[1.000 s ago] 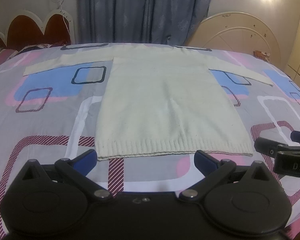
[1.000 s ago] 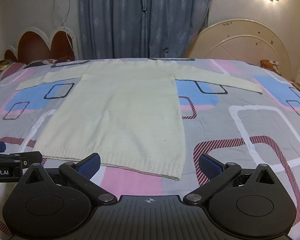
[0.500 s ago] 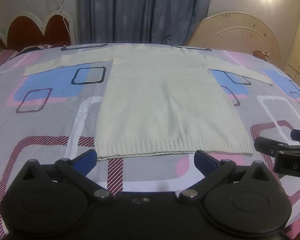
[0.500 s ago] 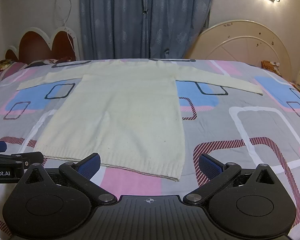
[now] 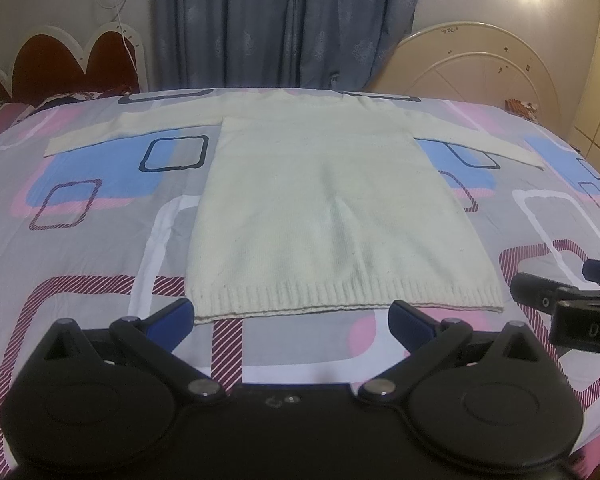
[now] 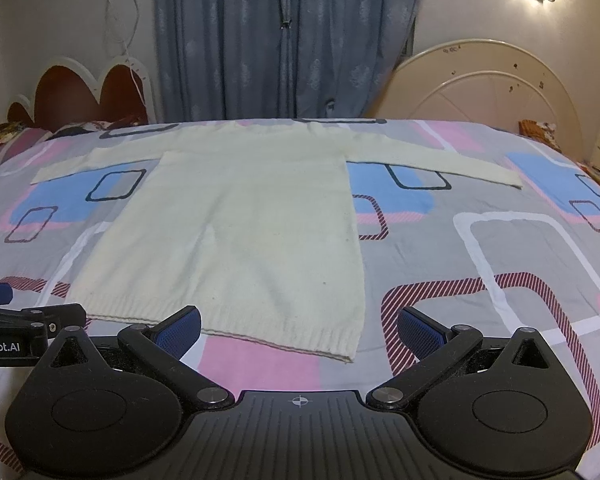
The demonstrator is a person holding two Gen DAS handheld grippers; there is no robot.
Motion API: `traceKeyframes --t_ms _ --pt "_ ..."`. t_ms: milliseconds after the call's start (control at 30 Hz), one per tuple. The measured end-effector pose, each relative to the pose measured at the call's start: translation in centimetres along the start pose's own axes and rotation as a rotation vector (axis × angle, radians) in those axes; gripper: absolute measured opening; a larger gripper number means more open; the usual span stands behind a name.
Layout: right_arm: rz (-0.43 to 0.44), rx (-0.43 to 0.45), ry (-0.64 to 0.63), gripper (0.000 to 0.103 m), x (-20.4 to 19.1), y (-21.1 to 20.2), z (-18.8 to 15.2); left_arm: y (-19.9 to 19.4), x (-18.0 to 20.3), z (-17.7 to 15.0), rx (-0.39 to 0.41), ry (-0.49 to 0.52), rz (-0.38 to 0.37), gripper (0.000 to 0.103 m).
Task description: Fold small clothes
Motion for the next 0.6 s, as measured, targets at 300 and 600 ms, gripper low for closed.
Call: traceKeyframes --t_ms 300,600 --pt "0.003 -0.003 -0.003 0.103 -0.04 0.05 -0.07 0.02 -0.02 -0.24 -0.001 -0.006 0.008 0.103" --pt "0.001 -0.005 -0.002 0.103 -0.02 0.15 -0.11 0.01 0.0 -0.24 -0.002 -0.01 0.006 0.103"
Point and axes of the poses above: each gripper's, at about its wrist camera, not at the fingertips, and y roughly the way its jaws point, x to its right, z to its top, the point moved 8 cm from there along y, roughly the way its jaws point, and after that the axes turned 1 degree about -x, right-handed, at the moved point
